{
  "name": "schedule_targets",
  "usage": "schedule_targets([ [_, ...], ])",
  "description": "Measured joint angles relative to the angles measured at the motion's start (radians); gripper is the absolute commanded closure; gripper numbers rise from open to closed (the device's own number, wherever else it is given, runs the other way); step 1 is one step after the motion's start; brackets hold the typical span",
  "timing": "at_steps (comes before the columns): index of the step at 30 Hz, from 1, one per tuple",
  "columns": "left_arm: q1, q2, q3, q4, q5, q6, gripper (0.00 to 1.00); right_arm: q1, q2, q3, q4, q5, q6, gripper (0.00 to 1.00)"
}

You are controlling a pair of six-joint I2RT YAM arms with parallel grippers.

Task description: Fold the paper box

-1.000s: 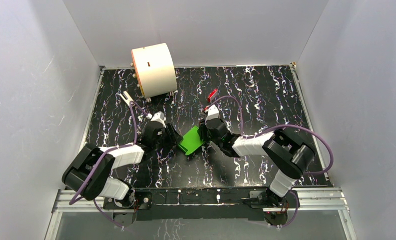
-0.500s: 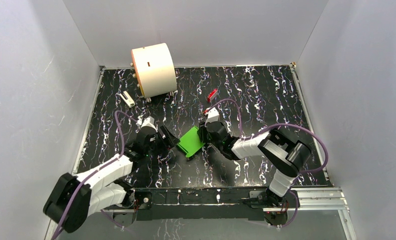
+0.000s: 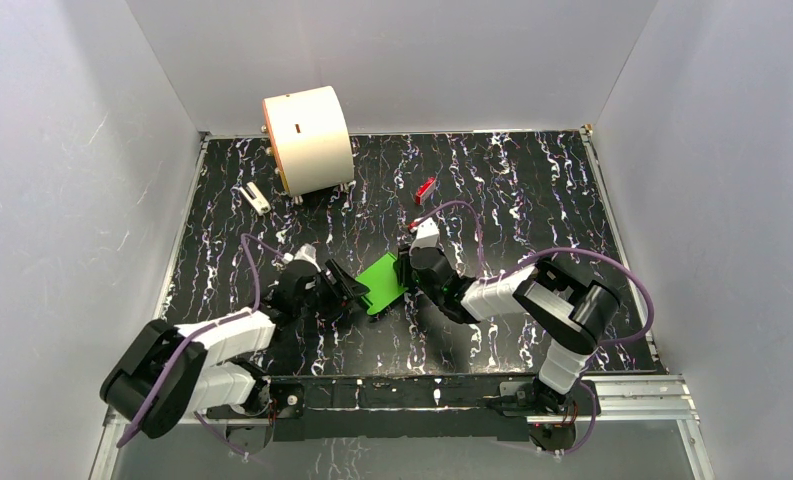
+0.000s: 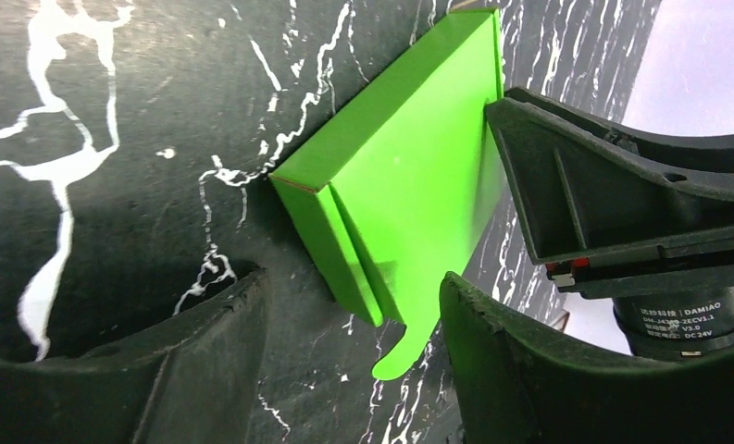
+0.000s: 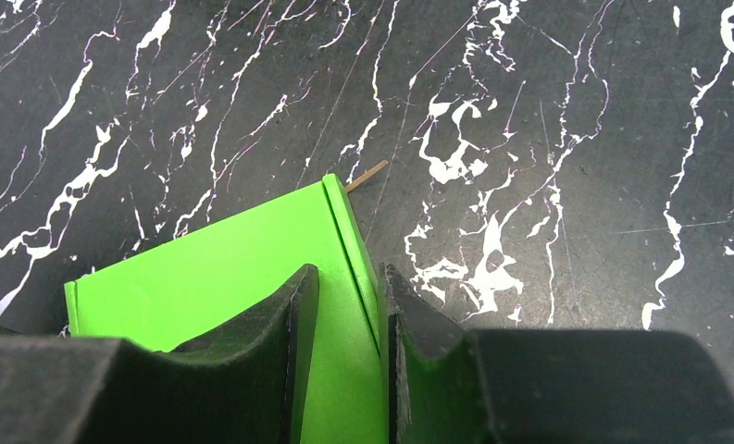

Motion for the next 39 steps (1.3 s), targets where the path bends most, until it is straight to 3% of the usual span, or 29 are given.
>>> schedule_targets([
  [2,-0.002,0.037,0.0,0.049,0.019,-0.008,0.45,0.0,0.0,-0.004,0.006,0.0,0.007,0.63],
  [9,-0.005,0.147,-0.004,0.147,0.053,0.004,0.81,0.0,-0.001,-0.019,0.019,-0.006,0.029,0.64],
  [12,-0.003,0.166,0.0,0.166,0.062,0.016,0.88,0.0,-0.013,-0.029,0.015,-0.003,0.029,0.63],
  [27,-0.006,0.208,0.086,0.106,0.063,0.155,0.89,-0.027,-0.162,-0.1,-0.122,-0.061,-0.029,0.58],
  [39,-0.008,0.208,0.096,0.096,0.055,0.181,0.82,-0.084,-0.143,-0.137,-0.027,-0.194,-0.071,0.68],
])
